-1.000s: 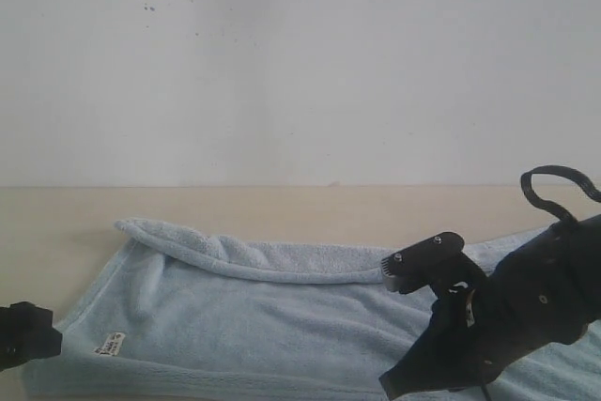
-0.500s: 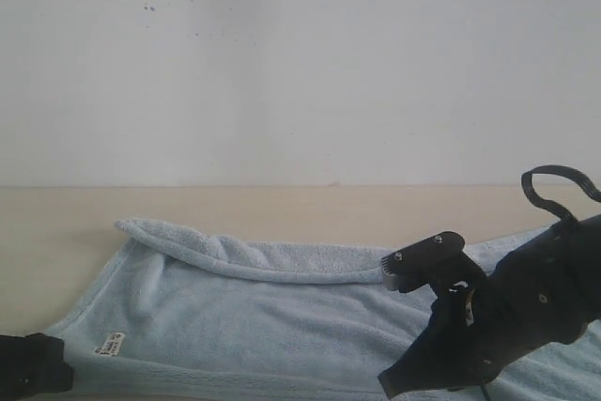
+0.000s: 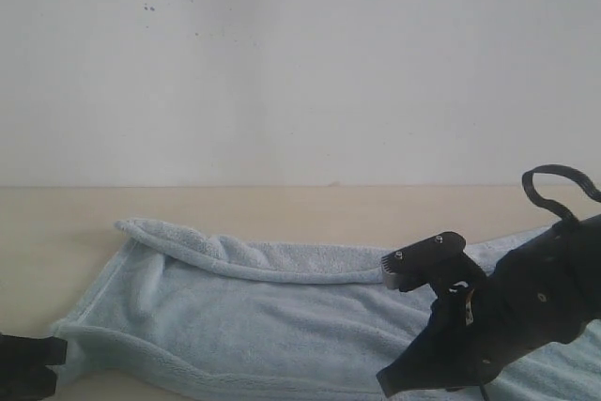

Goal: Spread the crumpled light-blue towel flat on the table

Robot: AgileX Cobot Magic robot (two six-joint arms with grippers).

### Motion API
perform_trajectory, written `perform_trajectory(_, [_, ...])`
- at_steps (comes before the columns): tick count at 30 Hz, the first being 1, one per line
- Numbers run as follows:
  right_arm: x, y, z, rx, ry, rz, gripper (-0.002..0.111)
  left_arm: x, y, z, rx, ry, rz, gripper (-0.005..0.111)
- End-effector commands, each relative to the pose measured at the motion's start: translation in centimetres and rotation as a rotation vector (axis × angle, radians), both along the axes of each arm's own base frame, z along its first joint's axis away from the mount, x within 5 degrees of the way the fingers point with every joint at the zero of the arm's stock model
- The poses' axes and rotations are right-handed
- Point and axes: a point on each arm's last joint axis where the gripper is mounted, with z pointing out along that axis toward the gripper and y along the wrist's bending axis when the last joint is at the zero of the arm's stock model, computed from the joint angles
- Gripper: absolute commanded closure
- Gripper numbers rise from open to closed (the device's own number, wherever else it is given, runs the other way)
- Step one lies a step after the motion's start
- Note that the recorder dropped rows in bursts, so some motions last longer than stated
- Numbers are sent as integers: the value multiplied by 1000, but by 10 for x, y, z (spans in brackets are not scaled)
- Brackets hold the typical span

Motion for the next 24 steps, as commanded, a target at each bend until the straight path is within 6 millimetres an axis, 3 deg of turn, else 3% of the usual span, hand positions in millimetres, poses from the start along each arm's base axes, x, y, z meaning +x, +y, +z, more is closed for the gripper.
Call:
perform_trajectory(1, [-1, 0, 0, -2, 19, -9, 108, -7, -3, 0, -31, 35, 12, 103])
perform_trajectory(5, [-4, -2, 7, -18, 25, 7, 108, -26, -2, 18, -7, -23, 31, 103])
perform_trajectory(9, [-5, -2, 28, 19, -42, 7, 108, -56, -6, 52, -1, -172, 32, 103])
perform_trajectory(12, [-6, -3, 34, 30, -62, 7, 108, -54, 3, 68, 86, -263, 98, 103])
perform_trajectory(14, [-7, -3, 34, 25, -50, 5, 108, -46, 4, 67, 111, -263, 66, 98])
perform_trajectory(20, [-8, -3, 33, 36, -35, -9, 108, -22, 6, 48, 102, -179, 44, 54])
perform_trajectory(24, [-8, -3, 33, 37, -37, -9, 108, -10, 2, 35, 50, -120, 10, 52])
